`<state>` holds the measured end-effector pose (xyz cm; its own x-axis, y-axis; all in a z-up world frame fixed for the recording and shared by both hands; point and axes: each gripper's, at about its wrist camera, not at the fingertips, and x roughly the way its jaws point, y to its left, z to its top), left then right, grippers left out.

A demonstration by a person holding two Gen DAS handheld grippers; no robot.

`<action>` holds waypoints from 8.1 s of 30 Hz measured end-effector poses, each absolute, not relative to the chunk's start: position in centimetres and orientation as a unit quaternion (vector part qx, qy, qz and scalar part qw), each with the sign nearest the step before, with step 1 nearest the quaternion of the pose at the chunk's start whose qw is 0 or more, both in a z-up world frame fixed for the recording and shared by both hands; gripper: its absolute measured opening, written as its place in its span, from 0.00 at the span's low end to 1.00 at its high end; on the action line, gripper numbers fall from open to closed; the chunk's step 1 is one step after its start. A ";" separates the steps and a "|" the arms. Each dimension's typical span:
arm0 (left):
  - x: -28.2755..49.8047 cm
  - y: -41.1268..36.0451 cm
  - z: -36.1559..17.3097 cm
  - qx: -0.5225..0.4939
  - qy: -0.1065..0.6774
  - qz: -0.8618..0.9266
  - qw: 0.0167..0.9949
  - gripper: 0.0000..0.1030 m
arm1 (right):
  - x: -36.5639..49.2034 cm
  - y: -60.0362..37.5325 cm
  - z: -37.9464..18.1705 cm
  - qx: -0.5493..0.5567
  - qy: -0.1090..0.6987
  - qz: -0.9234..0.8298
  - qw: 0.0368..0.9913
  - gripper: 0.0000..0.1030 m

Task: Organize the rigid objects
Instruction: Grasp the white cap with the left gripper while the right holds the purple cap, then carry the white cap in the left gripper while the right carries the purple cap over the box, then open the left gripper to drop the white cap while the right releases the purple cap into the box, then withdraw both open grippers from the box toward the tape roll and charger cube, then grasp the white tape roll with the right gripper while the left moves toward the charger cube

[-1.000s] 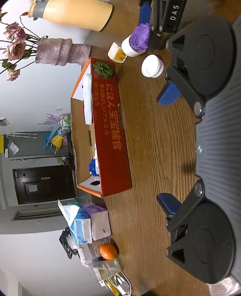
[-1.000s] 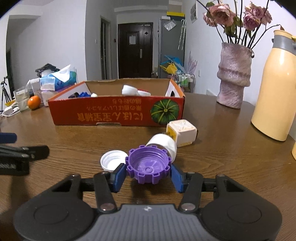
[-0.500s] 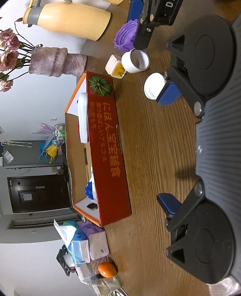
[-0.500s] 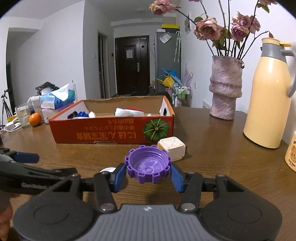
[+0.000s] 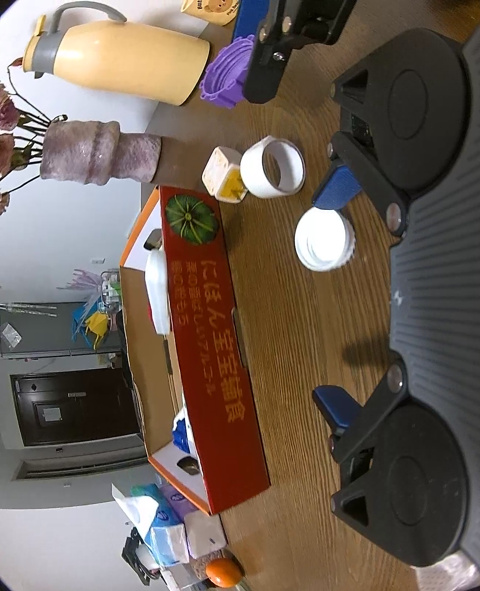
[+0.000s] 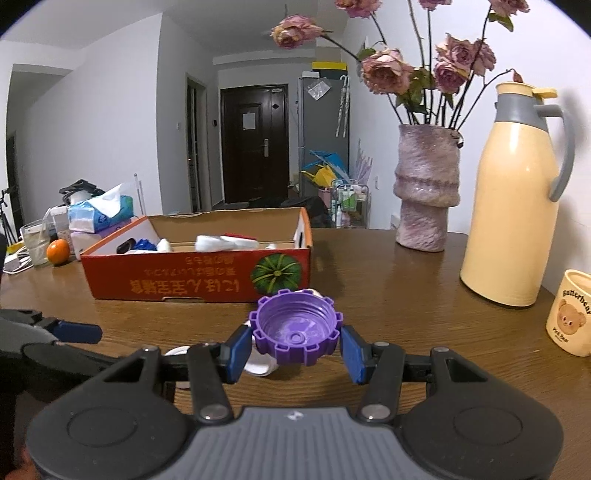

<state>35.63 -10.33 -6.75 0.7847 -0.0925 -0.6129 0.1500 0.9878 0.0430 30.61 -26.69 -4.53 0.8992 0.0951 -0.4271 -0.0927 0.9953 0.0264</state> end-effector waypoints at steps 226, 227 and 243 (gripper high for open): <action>36.8 -0.6 -4.6 -0.019 0.287 0.033 0.957 1.00 | 35.8 -23.2 -6.3 -0.014 0.289 0.007 0.957 1.00; 36.5 -0.6 -4.7 -0.018 0.289 0.031 0.957 1.00 | 35.7 -22.9 -6.4 -0.017 0.290 0.006 0.957 1.00; 36.7 -0.1 -5.1 -0.027 0.299 0.032 0.953 1.00 | 38.2 -21.2 -7.8 0.009 0.328 -0.044 0.944 0.58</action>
